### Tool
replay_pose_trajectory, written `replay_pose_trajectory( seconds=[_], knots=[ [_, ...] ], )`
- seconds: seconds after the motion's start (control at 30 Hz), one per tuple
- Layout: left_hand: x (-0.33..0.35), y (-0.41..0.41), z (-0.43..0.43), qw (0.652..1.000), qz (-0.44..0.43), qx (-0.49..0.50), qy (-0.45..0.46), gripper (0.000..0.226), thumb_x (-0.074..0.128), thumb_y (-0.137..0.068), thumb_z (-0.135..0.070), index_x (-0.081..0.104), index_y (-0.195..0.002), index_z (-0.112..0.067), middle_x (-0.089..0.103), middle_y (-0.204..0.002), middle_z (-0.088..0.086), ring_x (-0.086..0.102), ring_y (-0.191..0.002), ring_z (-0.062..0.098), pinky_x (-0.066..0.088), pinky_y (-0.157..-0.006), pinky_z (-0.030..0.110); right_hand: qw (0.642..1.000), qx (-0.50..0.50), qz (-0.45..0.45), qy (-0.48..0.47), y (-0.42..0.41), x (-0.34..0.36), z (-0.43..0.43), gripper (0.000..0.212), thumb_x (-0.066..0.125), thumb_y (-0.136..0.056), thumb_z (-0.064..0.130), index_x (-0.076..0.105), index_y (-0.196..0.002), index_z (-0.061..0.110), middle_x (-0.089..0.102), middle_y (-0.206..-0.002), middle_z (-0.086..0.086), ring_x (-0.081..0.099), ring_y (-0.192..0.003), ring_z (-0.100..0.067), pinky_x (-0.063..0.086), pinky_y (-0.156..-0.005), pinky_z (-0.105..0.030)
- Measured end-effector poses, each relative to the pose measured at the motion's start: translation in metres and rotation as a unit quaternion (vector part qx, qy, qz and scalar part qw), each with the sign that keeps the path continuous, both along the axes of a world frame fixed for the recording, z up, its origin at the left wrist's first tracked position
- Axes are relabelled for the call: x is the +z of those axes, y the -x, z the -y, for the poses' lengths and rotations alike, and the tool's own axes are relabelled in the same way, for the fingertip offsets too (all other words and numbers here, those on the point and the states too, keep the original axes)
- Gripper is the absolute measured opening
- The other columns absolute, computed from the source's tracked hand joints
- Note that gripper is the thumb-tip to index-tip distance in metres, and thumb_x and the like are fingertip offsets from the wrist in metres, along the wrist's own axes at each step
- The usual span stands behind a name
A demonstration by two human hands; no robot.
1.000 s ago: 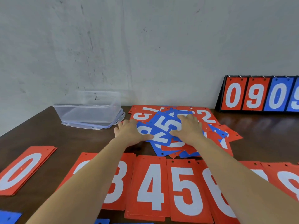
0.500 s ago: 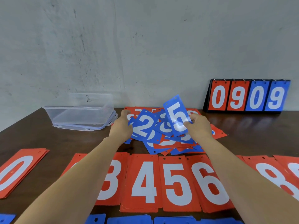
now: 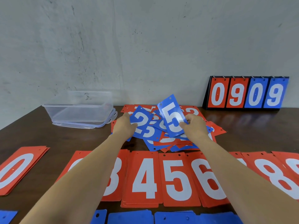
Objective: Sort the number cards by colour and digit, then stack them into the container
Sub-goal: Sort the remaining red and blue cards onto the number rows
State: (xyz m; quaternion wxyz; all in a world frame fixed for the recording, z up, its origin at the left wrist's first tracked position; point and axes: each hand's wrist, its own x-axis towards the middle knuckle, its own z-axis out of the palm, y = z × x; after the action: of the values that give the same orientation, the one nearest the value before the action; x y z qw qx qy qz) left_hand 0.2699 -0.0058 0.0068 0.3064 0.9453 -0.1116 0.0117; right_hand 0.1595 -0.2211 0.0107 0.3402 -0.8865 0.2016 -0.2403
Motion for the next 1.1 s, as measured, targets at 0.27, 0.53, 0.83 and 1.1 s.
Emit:
replay_pose_trajectory(
  seconds=[0.27,0.53,0.83,1.1],
  knots=[
    [0.005,-0.002,-0.01,0.991,0.124,0.046,-0.007,0.022,0.042,-0.101,-0.019,0.053,-0.113,-0.003,0.058,-0.09,0.013,0.054,-0.076,0.026,0.039,-0.058,0.033,0.999,0.002,0.012,-0.046,0.006,0.013,-0.012,0.015,0.066,-0.09,0.018,0.06,-0.093,0.004,0.068,-0.103,-0.009,0.067,-0.096,-0.023,0.058,-0.072,-0.037],
    [0.034,0.017,-0.02,0.976,0.127,0.016,0.178,0.024,0.046,-0.096,-0.006,0.067,-0.105,-0.005,0.065,-0.09,0.011,0.053,-0.072,0.021,0.039,-0.061,0.029,0.994,-0.004,0.052,-0.092,0.036,0.031,-0.033,0.016,0.067,-0.088,0.008,0.065,-0.103,0.005,0.068,-0.109,-0.01,0.066,-0.099,-0.026,0.057,-0.081,-0.044],
    [0.073,0.056,-0.075,0.953,0.0,0.007,0.304,0.025,0.061,-0.086,-0.003,0.056,-0.064,-0.012,0.063,-0.069,0.005,0.063,-0.076,0.028,0.056,-0.076,0.042,0.993,-0.03,0.099,-0.054,0.077,0.044,-0.071,0.022,0.061,-0.094,0.017,0.066,-0.111,0.004,0.067,-0.118,-0.009,0.064,-0.105,-0.025,0.056,-0.081,-0.039],
    [0.092,0.116,-0.147,0.946,-0.031,-0.014,0.323,0.013,0.066,-0.089,-0.009,0.059,-0.078,-0.005,0.067,-0.092,0.017,0.066,-0.07,0.023,0.058,-0.064,0.029,0.987,-0.005,0.128,-0.092,0.106,0.047,-0.102,0.013,0.069,-0.088,0.014,0.066,-0.096,0.005,0.071,-0.103,-0.011,0.068,-0.094,-0.026,0.056,-0.082,-0.049]
  ],
)
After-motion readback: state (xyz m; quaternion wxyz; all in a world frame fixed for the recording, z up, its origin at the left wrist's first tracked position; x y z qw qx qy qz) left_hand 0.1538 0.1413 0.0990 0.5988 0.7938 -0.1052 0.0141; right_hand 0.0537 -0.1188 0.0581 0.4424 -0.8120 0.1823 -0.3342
